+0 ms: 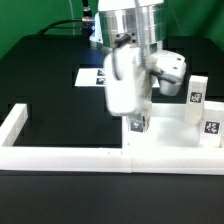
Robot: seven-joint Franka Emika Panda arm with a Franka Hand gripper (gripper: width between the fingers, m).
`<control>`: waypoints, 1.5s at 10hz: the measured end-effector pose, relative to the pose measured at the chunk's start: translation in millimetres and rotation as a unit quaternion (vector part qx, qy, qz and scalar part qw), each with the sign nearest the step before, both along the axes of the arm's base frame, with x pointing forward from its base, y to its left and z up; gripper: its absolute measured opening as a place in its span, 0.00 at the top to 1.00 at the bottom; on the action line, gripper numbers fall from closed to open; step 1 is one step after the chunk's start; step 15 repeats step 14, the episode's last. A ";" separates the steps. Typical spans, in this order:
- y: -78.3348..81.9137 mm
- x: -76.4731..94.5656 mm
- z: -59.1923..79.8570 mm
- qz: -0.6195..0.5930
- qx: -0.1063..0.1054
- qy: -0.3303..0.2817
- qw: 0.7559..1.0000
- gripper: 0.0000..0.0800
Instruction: Assemble square table
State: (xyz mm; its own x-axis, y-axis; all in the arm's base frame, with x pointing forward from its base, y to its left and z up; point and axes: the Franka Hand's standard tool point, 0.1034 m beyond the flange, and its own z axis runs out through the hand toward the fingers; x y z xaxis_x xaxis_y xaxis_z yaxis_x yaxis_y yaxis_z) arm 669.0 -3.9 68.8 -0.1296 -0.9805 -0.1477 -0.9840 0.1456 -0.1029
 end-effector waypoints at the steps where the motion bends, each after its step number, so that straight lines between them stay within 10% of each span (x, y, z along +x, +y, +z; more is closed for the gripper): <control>1: 2.6 6.7 6.1 0.092 -0.004 -0.009 0.996 0.29; 6: 1.3 4.6 11.0 0.330 -0.039 -0.038 0.942 0.19; 9: 3.6 8.7 49.6 0.334 -0.033 -0.056 0.940 0.19; 15: 5.9 7.3 50.5 0.329 -0.030 -0.053 0.942 0.19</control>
Offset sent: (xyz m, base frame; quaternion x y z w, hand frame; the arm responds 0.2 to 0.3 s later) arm 0.0000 0.0000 0.0000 0.0000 0.0000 -0.1296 0.9916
